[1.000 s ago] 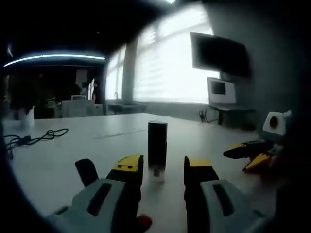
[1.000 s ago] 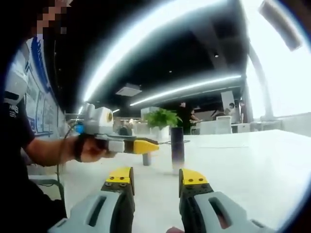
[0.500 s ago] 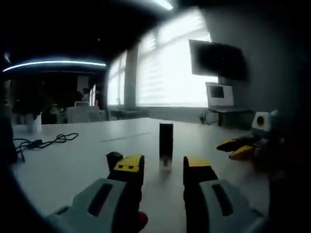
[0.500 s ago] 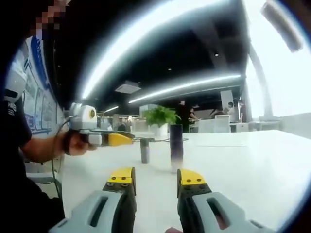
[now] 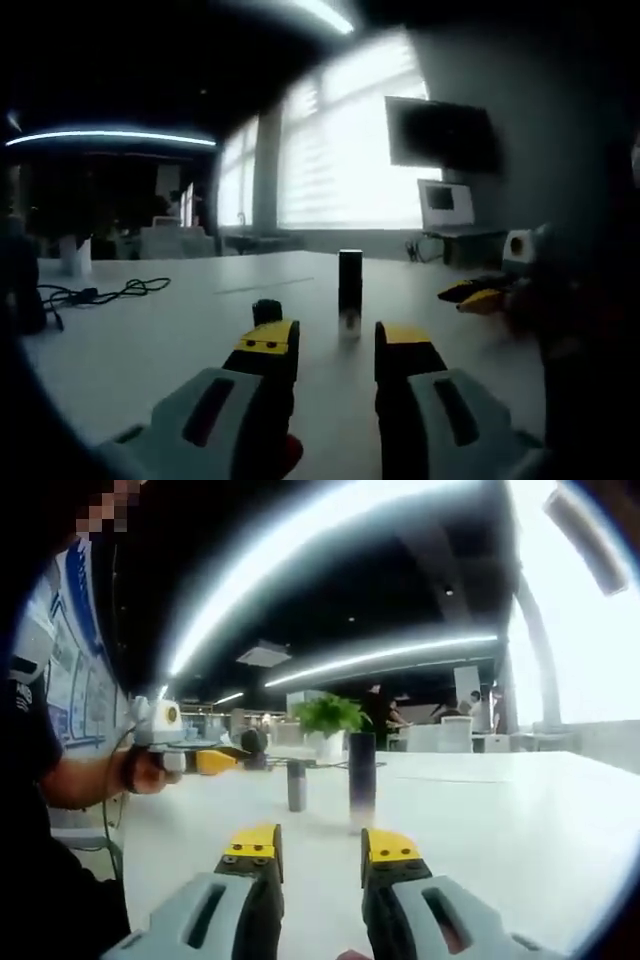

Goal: Pick up cosmetic bottle twist off cap place on table pick up cap screw tight cap place on table

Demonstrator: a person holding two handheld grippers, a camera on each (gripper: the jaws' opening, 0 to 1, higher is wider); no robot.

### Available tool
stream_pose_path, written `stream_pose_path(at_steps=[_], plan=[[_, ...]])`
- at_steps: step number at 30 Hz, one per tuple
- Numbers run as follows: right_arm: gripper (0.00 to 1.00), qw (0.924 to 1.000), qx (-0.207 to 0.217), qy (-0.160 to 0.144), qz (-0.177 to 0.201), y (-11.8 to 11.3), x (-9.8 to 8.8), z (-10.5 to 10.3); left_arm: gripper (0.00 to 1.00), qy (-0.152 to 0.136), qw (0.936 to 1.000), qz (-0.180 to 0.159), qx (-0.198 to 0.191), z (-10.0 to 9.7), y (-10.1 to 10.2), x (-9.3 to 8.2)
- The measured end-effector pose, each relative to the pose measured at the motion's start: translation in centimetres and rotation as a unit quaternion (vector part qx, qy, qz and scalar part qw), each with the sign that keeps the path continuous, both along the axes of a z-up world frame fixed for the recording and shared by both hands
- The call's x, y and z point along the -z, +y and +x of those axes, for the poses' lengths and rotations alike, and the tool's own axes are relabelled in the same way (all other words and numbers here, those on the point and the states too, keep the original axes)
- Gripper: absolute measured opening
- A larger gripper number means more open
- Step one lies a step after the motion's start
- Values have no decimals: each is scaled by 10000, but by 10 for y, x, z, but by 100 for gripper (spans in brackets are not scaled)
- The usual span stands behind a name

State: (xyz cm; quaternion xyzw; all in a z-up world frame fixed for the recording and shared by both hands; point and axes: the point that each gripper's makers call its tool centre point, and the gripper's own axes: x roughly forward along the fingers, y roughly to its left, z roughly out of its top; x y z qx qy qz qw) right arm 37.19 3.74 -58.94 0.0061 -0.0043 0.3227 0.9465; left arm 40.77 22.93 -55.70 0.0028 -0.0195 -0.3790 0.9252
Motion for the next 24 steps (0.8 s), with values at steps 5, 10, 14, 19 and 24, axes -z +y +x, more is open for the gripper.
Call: stream_pose_path(at_steps=[5,10,14,19,24], plan=[[21,10000,1,19,-8,0,1,0,21,-18,10000,40,-17,-15,11,15],[21,10000,-15,60,-17,1,2,1,20,-48,9999,-97,-37,-25,18,17],[21,9999,-23,98,-29,1,4,1,20,-34,10000,-13,43,-25,19,23],[20,9999,-28,123,-82,2,5,1,20,-38,9999,-72,91,-18,24,19],[20,9998,-36,149,-116,2,7,1,19,0,9999,-93,100,-14,25,24]])
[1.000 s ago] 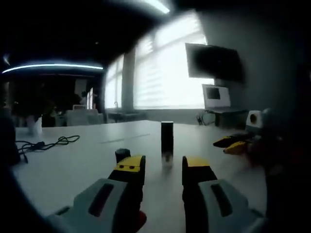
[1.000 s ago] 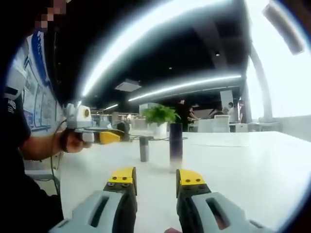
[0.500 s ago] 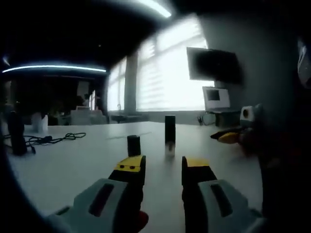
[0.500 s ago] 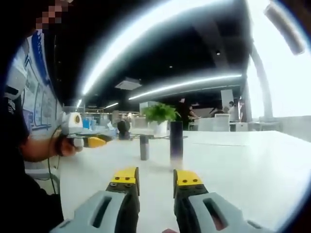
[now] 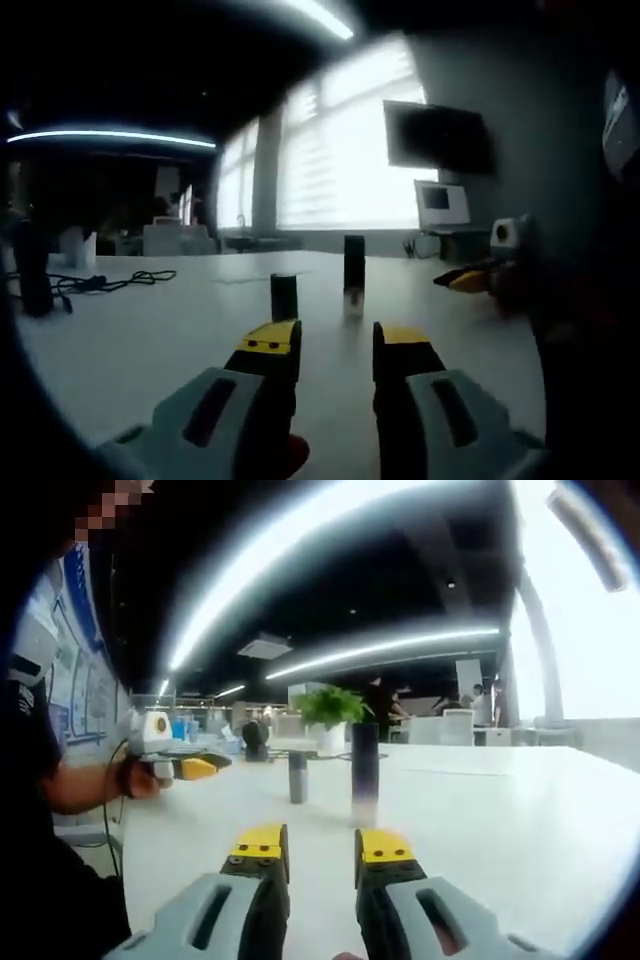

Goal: Pick up cosmetic bottle twist off cap place on table pick up cap screw tight cap place on table

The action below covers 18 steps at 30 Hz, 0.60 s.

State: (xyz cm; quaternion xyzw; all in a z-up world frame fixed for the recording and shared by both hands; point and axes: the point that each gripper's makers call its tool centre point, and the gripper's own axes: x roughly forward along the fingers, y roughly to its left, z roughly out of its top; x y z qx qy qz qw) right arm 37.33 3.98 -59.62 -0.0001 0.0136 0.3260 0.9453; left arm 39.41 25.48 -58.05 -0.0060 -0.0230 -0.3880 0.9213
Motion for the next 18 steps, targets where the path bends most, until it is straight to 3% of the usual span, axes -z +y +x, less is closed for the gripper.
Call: stream_pose_path(at_steps=[18], plan=[[18,10000,49,21,-24,-1,1,0,19,-11,10000,26,-27,-1,2,4]])
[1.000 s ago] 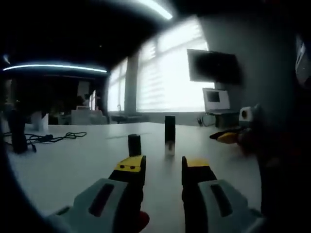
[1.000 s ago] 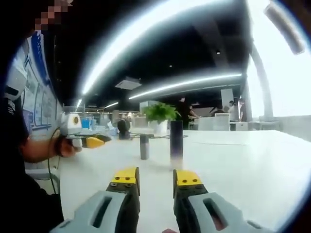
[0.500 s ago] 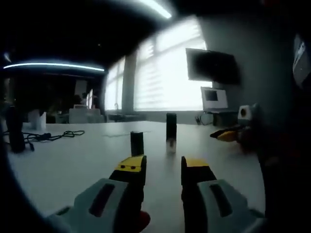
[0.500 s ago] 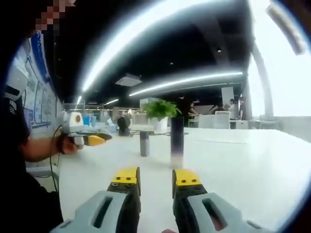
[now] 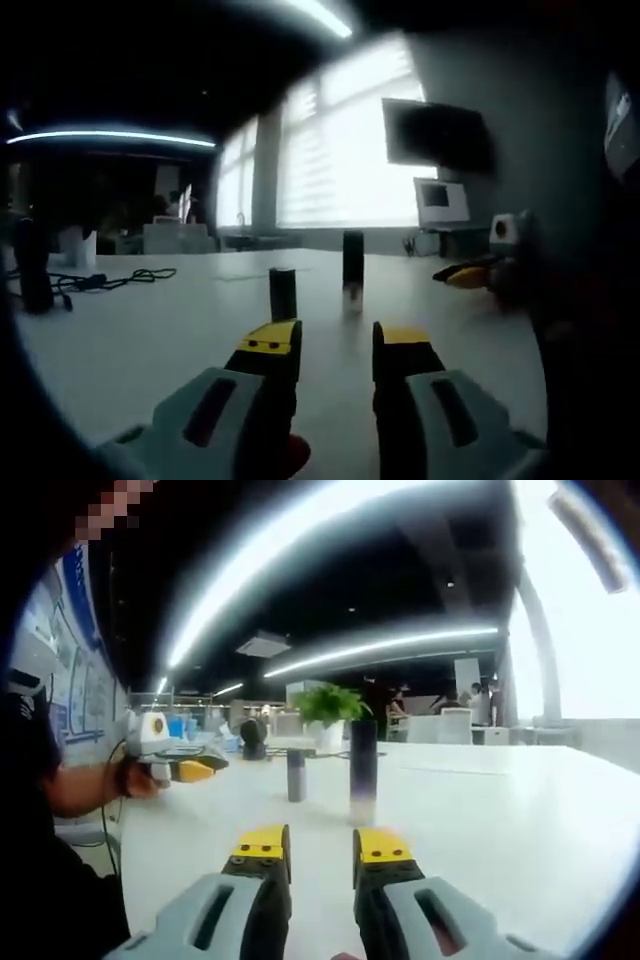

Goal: Pick up cosmetic bottle twist off cap place on table pick up cap screw tight cap place on table

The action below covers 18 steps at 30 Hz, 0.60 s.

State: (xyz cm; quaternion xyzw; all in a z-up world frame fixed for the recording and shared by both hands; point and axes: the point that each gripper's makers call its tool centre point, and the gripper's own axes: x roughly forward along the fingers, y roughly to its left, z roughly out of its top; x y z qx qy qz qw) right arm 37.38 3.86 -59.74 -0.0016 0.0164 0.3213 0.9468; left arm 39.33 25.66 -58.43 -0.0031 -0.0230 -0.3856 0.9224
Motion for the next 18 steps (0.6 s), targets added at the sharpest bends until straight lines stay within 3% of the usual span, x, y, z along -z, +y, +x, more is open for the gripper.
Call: stream_pose_path(at_steps=[18], plan=[[18,10000,-14,-5,56,-1,-1,-1,19,12,9999,111,29,-1,-3,3]])
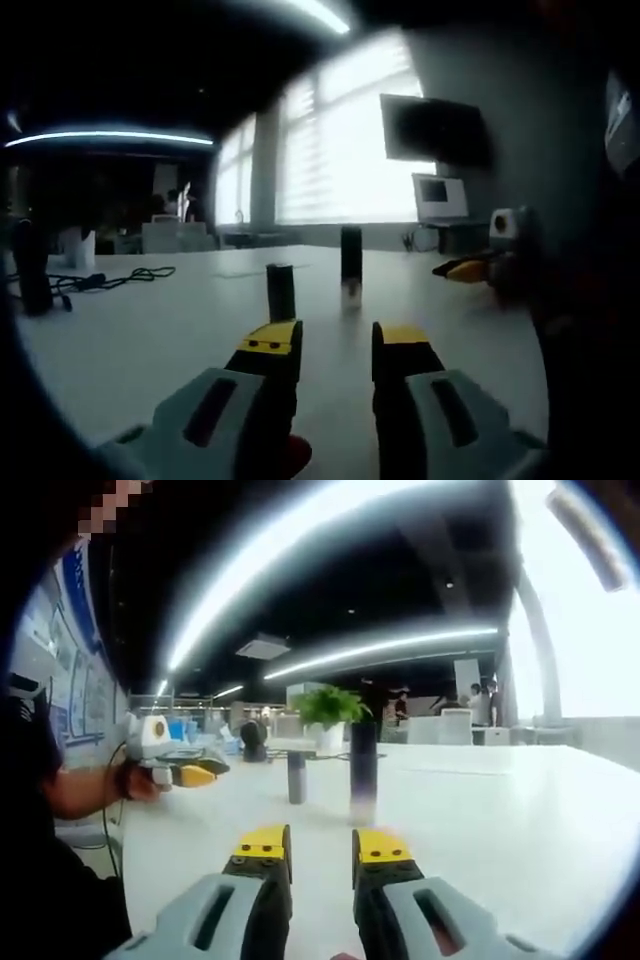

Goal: Pick up cosmetic bottle twist off cap place on table pick up cap screw tight cap place on table

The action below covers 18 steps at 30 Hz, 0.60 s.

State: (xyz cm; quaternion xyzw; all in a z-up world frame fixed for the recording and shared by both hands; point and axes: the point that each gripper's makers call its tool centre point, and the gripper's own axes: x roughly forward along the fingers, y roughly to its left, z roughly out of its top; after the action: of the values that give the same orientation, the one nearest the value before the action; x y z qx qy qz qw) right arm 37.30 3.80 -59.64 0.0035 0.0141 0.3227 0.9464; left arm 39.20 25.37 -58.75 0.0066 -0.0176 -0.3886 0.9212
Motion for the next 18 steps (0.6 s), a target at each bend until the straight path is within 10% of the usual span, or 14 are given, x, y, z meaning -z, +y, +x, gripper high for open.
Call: stream_pose_path(at_steps=[18], plan=[[10,9992,190,-112,339,-5,-19,5,16,30,9994,-315,-168,5,8,-11]])
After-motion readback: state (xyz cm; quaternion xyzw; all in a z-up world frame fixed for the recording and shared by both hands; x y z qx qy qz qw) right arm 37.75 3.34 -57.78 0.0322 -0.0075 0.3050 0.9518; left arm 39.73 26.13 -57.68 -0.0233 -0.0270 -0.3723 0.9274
